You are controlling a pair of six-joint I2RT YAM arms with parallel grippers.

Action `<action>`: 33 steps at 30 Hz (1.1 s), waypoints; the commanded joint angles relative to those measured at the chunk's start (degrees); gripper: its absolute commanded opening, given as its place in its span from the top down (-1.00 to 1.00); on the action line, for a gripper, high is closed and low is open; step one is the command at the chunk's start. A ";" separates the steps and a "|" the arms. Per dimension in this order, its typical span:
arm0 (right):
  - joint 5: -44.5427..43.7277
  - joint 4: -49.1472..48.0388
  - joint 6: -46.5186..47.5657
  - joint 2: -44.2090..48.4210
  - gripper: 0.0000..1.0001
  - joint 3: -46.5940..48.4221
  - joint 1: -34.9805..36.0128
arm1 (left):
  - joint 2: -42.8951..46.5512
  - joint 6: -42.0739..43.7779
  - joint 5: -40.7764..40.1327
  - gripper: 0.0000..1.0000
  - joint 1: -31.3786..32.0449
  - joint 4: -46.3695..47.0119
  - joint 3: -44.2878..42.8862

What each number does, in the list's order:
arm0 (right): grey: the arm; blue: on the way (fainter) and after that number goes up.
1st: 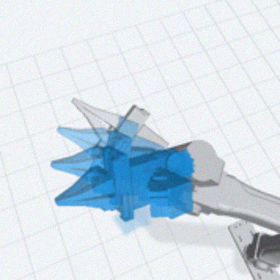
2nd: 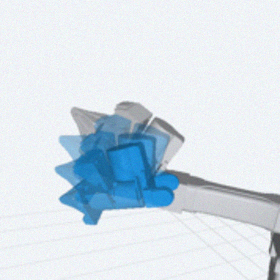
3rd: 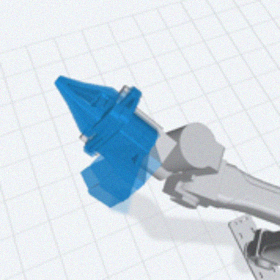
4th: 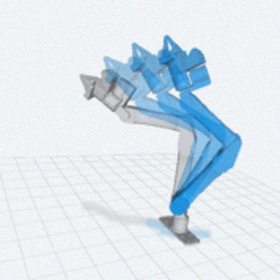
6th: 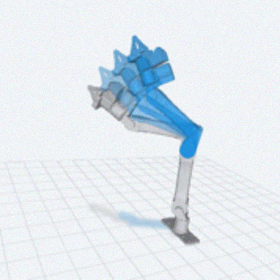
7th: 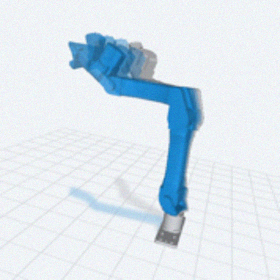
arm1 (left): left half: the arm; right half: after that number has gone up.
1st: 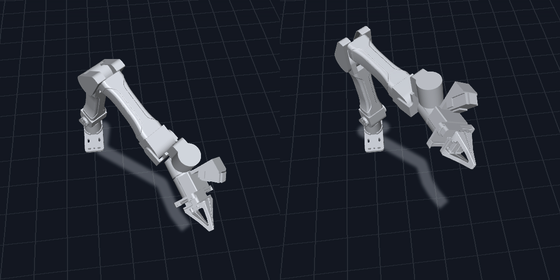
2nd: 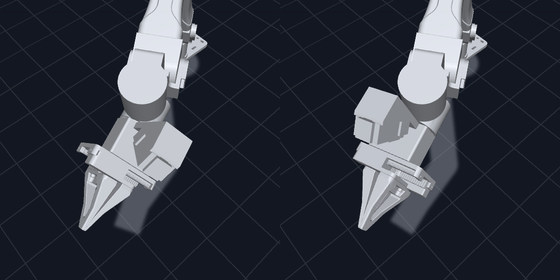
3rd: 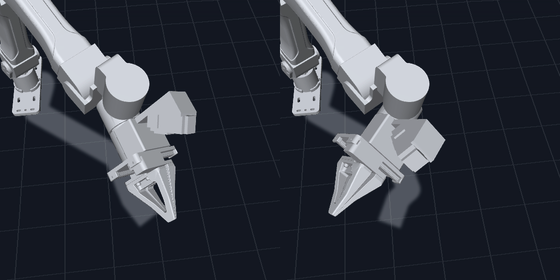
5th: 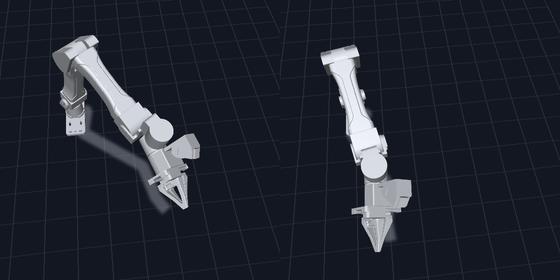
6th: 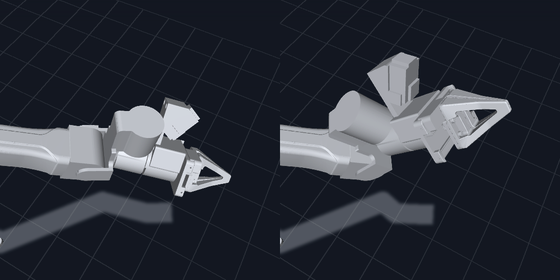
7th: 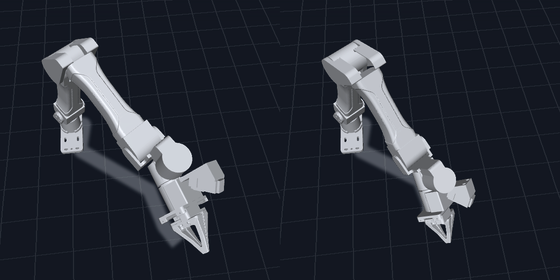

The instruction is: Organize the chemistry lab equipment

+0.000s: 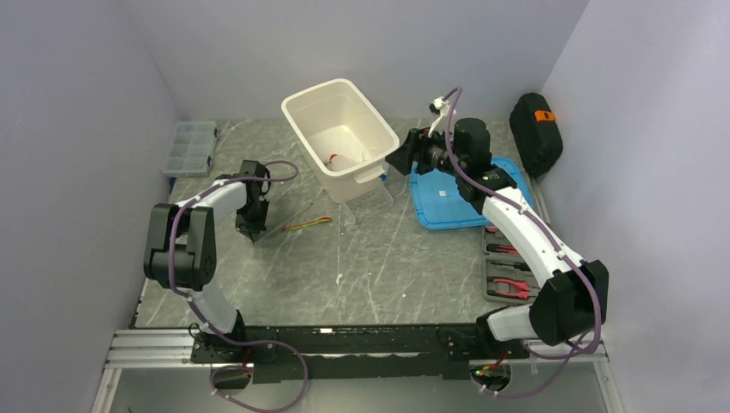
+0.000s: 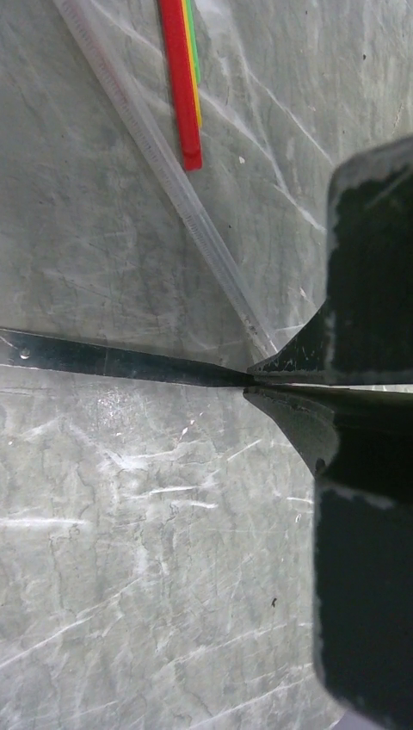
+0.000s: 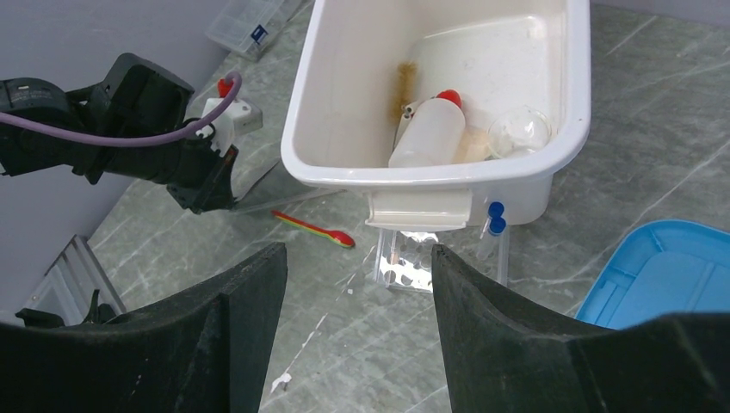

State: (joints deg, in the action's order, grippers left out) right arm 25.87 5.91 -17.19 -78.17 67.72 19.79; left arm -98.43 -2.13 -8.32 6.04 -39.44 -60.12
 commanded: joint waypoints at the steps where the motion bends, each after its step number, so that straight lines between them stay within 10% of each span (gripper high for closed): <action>1: 0.16 -3.12 -0.50 2.43 -0.29 -0.26 -0.28 | 0.50 -0.05 -0.83 0.92 0.25 -0.49 -1.06; 20: -1.82 -15.09 -17.08 11.44 -0.28 -9.95 0.68 | 27.54 -1.65 8.68 1.00 4.11 12.51 6.42; 33: -12.57 -15.30 -17.37 -3.80 -0.44 0.83 19.74 | 41.09 -5.04 32.15 1.00 8.40 24.52 12.25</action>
State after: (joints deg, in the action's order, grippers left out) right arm 16.53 -6.74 -33.89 -76.27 62.59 35.62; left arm -58.46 -4.84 15.00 13.54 -20.16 -48.69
